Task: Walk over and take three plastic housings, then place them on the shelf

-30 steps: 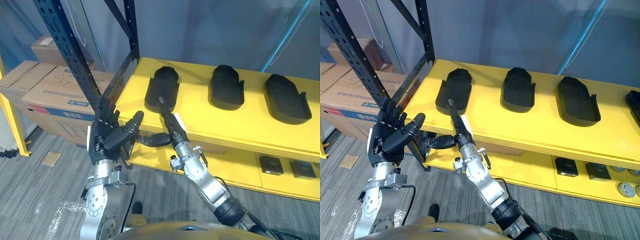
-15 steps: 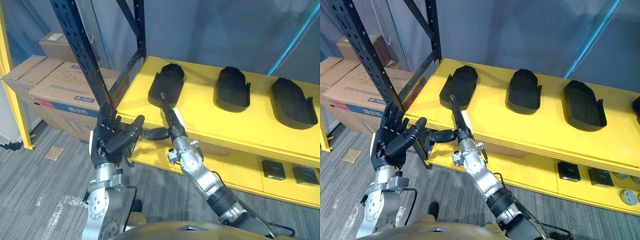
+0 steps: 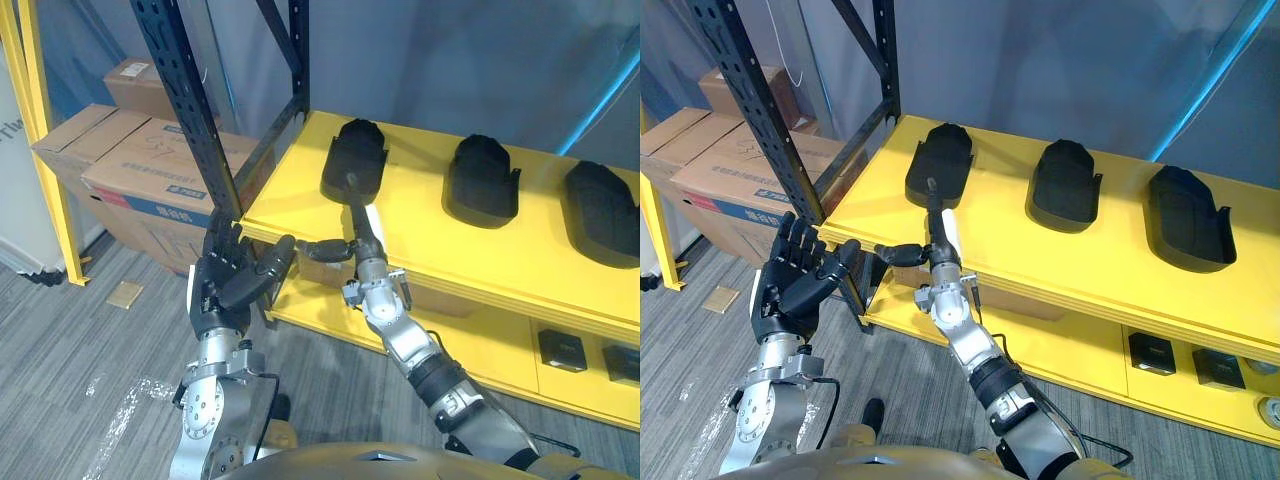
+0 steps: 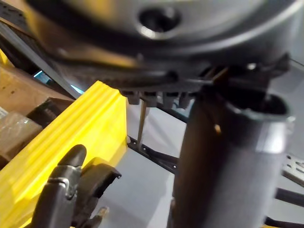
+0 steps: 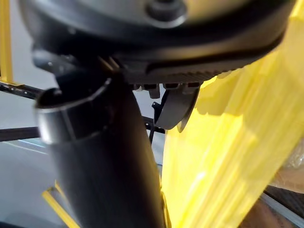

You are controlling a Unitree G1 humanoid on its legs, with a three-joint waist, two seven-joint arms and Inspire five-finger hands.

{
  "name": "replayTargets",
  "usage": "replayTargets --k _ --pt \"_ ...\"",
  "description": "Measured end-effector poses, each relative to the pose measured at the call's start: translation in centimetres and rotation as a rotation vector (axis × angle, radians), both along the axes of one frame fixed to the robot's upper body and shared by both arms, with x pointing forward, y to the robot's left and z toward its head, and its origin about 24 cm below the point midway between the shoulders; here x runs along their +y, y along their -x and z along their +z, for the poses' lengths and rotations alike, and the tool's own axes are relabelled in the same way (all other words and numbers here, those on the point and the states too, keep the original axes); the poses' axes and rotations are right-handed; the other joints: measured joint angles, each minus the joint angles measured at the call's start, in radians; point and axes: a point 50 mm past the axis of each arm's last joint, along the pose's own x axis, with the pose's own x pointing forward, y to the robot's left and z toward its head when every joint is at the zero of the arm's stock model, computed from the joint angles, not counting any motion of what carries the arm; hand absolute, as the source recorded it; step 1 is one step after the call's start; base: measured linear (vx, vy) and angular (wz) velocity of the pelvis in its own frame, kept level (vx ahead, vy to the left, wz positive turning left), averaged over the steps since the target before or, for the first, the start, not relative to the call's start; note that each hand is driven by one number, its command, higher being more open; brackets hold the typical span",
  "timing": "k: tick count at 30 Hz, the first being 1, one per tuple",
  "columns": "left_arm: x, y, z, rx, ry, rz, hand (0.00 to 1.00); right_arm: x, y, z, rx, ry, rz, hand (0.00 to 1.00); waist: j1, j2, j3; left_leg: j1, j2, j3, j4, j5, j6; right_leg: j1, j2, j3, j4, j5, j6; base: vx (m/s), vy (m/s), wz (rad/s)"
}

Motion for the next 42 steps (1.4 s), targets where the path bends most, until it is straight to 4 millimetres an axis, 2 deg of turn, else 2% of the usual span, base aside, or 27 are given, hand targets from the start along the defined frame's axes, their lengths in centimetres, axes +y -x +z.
replayTargets --k 12,21,24,28,30,33,38,42 --pt "-0.3 0.0 0.0 -0.005 0.003 -0.025 1.0 -1.5 -1.9 0.8 -0.005 0.017 -0.068 1.0 0.0 0.012 0.009 -0.001 -0.001 -0.001 0.002 0.002 0.0 0.001 0.0 0.0 0.002 0.002 0.003 0.0 0.0 0.0" --pt "-1.2 0.0 0.0 -0.019 0.012 -0.082 1.0 -1.0 -2.4 1.5 -0.007 -0.029 0.014 1.0 -0.002 0.022 0.015 0.001 0.0 0.003 0.003 0.002 0.0 -0.001 0.0 0.003 0.001 0.002 0.003 0.0 0.0 0.0" --pt "-1.3 -0.1 -0.1 -0.021 0.011 -0.091 1.0 0.0 -1.7 1.8 -0.003 -0.092 0.101 1.0 -0.004 0.022 0.015 0.005 0.001 0.012 0.003 0.0 -0.003 -0.002 0.0 0.013 -0.001 0.002 0.003 0.0 0.0 -0.09" --pt "-1.4 -0.2 -0.4 -0.017 0.008 -0.097 1.0 2.4 1.2 1.7 -0.005 -0.134 0.27 1.0 -0.012 0.022 0.015 0.006 0.003 0.022 0.003 -0.005 -0.008 -0.006 0.001 0.02 -0.003 0.006 0.009 0.01 -0.007 -0.06" --pt "-1.4 -0.3 -0.4 -0.022 0.007 -0.1 1.0 3.4 2.0 2.4 -0.028 -0.147 0.334 1.0 -0.013 0.021 0.014 0.006 0.004 0.028 0.003 -0.006 -0.009 -0.009 0.001 0.027 -0.003 0.007 0.01 0.0 -0.009 -0.06" --pt "-1.3 -0.4 -0.3 -0.027 0.004 -0.099 1.0 3.4 2.0 4.2 -0.091 -0.203 0.328 1.0 -0.01 0.017 0.012 0.012 0.004 0.037 0.003 -0.007 -0.01 -0.012 0.001 0.046 -0.002 0.012 0.013 -0.01 -0.002 -0.11" --pt "-1.6 -0.7 -0.1 -0.041 0.003 -0.112 1.0 1.3 1.4 7.3 -0.223 -0.285 0.201 1.0 -0.008 0.004 0.004 0.023 0.005 0.058 0.002 -0.01 -0.008 -0.012 0.0 0.061 -0.002 0.013 0.013 -0.04 0.0 -0.11" --pt "-1.9 -0.6 -0.1 -0.037 0.001 -0.126 1.0 0.2 0.7 8.7 -0.279 -0.311 0.121 1.0 -0.022 -0.006 -0.002 0.023 0.005 0.067 0.002 -0.01 -0.007 -0.016 -0.001 0.071 -0.003 0.016 0.009 -0.04 0.002 -0.08"
